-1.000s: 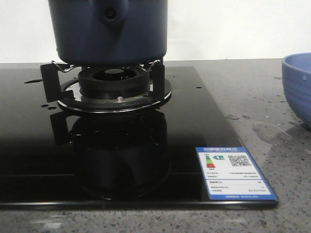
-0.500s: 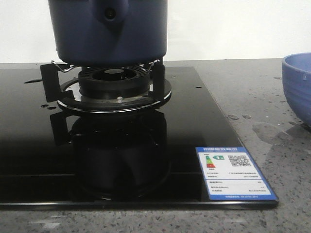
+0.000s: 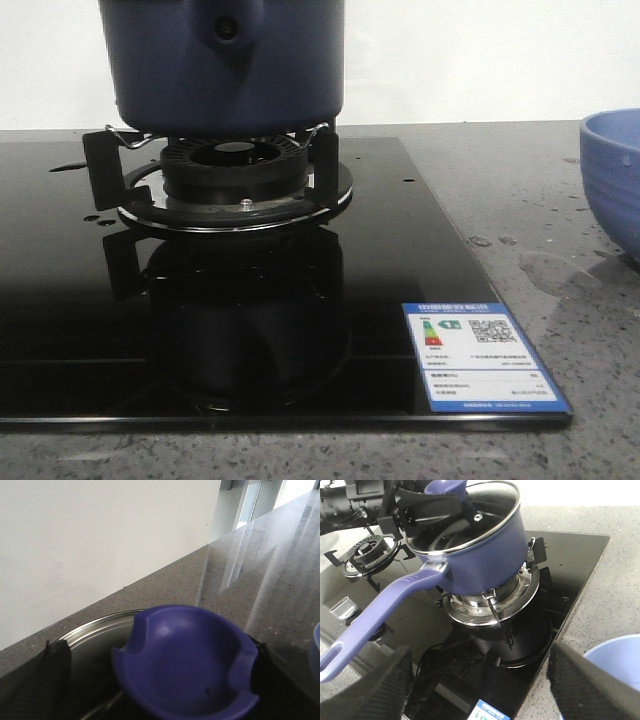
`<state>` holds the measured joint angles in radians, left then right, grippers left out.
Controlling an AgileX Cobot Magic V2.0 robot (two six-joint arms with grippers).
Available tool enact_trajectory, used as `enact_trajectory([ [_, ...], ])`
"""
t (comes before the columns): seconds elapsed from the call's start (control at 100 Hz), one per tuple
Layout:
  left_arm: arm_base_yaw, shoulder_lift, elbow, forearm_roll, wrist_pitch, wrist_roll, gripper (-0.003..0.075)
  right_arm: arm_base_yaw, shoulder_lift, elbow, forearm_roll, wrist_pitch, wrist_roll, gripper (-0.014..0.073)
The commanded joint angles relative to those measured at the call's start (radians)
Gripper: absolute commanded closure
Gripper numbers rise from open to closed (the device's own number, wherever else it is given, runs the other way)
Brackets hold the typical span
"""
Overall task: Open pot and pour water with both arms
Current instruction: 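Grasp the rim of the light blue bowl with the right gripper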
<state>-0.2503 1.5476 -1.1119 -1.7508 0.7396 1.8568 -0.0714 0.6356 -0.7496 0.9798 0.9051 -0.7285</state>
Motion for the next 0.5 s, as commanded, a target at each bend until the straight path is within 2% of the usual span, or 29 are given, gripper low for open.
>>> enact_trajectory([
  [0.0,0.002,-0.031,-0.035,-0.076,0.062,0.003,0.0170,-0.005,0.009,-0.034,0.040,-0.040,-0.014,0.0083],
  [0.17,0.002,-0.031,-0.035,-0.081,0.077,0.003,0.0391,-0.005,0.009,-0.034,0.040,-0.040,-0.014,0.0083],
  [0.24,0.002,-0.031,-0.035,-0.081,0.078,0.003,0.0457,-0.005,0.009,-0.030,0.040,-0.041,-0.014,0.0083],
  [0.33,0.002,-0.033,-0.035,-0.090,0.082,0.003,0.0488,-0.005,0.009,-0.024,0.040,-0.041,-0.014,0.0083],
  [0.49,0.010,-0.071,-0.040,-0.109,0.072,0.003,0.0490,-0.005,0.009,-0.024,0.040,-0.045,-0.014,0.0083],
])
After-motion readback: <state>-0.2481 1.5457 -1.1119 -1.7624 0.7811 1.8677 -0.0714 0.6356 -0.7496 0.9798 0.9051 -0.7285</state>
